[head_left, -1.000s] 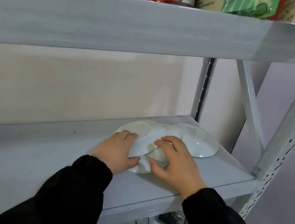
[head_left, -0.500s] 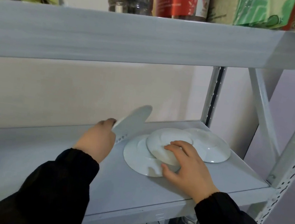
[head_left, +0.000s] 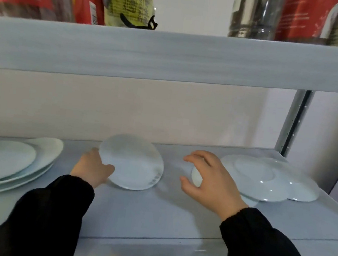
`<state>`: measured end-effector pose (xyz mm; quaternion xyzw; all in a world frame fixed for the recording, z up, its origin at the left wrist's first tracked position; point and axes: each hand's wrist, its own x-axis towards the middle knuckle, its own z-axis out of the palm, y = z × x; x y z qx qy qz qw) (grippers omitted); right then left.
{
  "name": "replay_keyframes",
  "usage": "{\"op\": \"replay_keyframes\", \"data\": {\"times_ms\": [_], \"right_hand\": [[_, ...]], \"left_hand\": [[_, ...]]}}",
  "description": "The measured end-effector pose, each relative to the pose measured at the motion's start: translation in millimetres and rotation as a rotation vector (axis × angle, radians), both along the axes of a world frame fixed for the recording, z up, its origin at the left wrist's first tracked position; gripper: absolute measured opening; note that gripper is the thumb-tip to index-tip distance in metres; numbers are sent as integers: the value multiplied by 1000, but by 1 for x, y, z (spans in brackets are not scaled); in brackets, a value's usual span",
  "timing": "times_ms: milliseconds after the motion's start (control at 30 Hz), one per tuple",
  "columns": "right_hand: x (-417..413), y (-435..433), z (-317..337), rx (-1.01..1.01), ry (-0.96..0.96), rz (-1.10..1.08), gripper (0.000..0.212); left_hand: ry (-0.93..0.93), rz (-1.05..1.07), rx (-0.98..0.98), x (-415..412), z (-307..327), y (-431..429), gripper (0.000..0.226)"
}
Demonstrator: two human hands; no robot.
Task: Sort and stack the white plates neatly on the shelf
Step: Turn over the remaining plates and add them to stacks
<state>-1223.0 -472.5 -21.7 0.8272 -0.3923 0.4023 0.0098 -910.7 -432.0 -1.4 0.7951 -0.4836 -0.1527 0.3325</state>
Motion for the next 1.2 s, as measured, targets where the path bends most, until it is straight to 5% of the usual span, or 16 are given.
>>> {"op": "replay_keyframes", "data": {"times_ms": [167, 600, 767, 1200], "right_hand": [[39, -3, -15, 58, 34, 26, 51], [35, -14, -25, 165, 101, -101, 55], [35, -15, -28, 188, 158, -139, 57], [7, -10, -22, 227, 246, -262, 54]], "left_hand": [[-198, -97, 19, 15, -26, 12, 68], [-279, -306, -151, 26, -42, 13, 66], [-627, -408, -253, 58, -38, 30, 72], [-531, -405, -282, 62, -41, 30, 68]]}}
